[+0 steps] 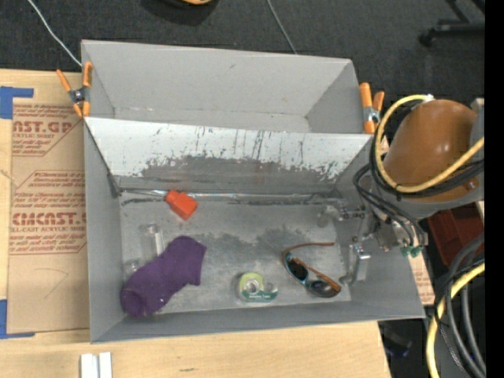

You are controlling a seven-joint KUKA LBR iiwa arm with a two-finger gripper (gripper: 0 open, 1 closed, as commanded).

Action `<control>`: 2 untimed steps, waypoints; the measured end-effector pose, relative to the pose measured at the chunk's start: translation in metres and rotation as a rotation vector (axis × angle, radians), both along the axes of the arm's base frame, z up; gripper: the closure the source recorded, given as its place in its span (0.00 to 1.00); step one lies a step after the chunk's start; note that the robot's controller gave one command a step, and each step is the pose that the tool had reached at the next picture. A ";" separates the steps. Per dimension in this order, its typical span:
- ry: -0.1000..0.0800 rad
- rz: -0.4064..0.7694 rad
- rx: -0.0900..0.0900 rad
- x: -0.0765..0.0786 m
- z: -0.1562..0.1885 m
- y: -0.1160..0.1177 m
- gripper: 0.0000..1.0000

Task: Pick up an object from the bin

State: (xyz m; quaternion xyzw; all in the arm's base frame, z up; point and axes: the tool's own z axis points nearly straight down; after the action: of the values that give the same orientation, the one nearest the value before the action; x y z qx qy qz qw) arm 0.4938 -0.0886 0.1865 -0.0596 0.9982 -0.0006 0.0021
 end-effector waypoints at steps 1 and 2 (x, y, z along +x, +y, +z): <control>0.000 0.000 0.000 0.000 0.000 0.000 0.00; 0.006 0.099 0.001 0.000 -0.102 -0.011 0.00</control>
Offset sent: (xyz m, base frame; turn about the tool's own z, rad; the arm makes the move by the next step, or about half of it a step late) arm 0.0013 -0.0122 -0.0976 -0.0991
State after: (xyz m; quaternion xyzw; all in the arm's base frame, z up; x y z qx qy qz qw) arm 0.4936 -0.1001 0.0841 -0.1090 0.9940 0.0003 -0.0007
